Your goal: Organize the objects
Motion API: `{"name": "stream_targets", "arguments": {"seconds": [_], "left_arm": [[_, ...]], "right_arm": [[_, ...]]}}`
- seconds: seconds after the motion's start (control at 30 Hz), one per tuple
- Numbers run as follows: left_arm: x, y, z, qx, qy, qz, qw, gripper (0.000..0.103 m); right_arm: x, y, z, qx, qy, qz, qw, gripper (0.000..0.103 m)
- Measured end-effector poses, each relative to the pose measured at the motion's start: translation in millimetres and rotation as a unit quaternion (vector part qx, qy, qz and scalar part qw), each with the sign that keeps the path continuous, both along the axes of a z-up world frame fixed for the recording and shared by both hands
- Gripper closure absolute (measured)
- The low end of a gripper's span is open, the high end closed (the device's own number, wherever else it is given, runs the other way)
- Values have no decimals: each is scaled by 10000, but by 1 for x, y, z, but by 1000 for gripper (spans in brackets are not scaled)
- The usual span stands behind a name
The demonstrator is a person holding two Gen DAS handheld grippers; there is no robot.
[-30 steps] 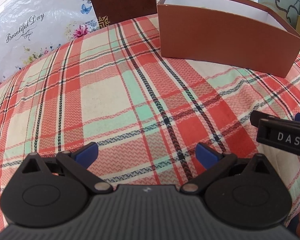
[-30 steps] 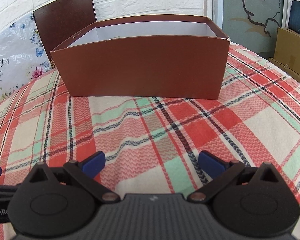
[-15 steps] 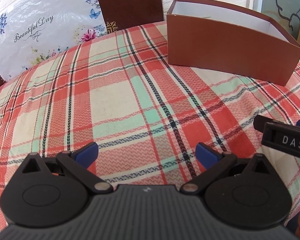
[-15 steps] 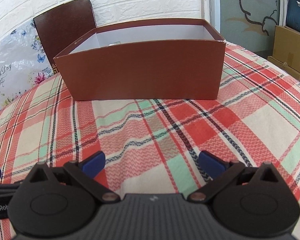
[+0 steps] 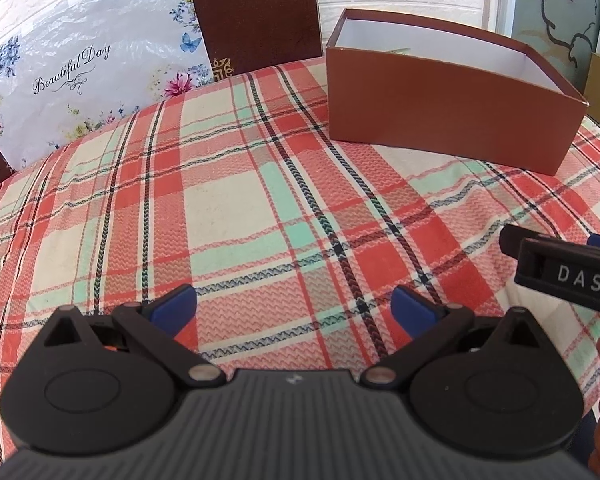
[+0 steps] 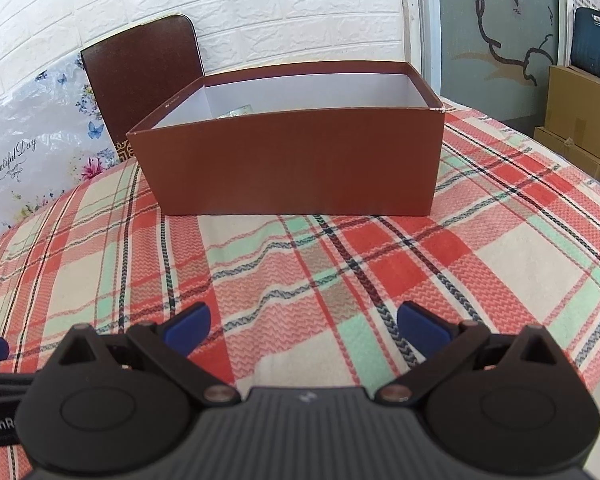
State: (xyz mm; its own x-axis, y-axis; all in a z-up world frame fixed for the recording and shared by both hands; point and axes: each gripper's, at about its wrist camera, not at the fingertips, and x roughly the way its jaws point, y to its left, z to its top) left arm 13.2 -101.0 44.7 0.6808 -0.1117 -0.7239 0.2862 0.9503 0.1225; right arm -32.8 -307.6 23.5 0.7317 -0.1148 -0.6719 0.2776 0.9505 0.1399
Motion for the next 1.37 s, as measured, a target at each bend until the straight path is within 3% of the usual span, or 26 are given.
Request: {"name": "stream_targets", "arguments": {"seconds": [1.37], "left_arm": [[-8,6,6,-144,-192,-203,9995,0]], "right_arm": [[-6,10,7,-176,-123,26,9998,0]]}}
